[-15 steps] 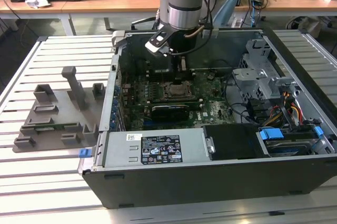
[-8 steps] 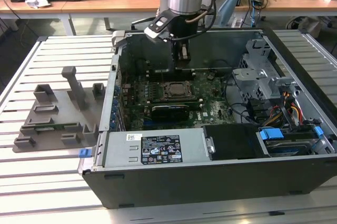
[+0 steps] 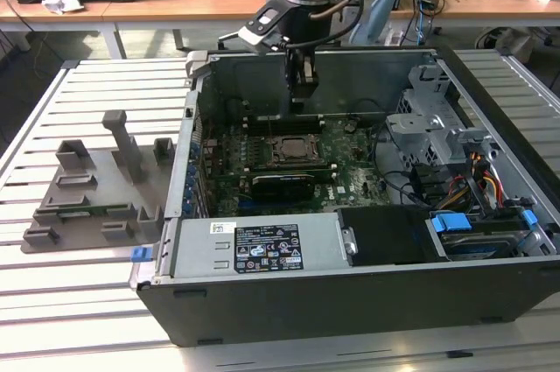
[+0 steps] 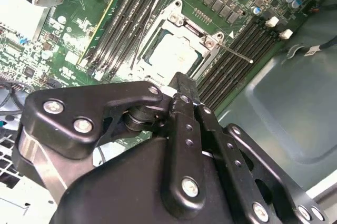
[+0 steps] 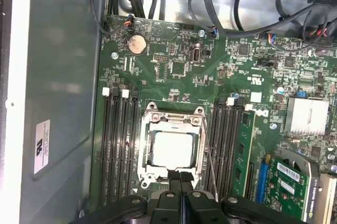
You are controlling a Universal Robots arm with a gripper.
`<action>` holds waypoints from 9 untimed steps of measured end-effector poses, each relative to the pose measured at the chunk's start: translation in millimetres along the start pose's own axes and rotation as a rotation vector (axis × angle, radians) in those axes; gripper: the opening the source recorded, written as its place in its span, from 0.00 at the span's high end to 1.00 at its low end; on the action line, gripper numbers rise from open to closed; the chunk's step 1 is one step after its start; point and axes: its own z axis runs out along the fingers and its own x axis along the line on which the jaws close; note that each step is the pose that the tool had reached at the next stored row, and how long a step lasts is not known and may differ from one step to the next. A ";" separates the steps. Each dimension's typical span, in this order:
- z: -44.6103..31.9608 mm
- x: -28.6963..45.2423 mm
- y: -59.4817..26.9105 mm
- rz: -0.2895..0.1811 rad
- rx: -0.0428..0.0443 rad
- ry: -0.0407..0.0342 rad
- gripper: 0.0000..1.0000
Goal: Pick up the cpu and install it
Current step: 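Close the cpu cover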
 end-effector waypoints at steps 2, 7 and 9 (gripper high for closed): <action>-0.1 0.0 0.0 0.000 -0.0003 0.0010 0.89; -0.3 0.0 0.0 0.000 -0.0001 0.0018 0.89; -0.3 0.0 0.0 0.000 -0.0002 0.0026 0.89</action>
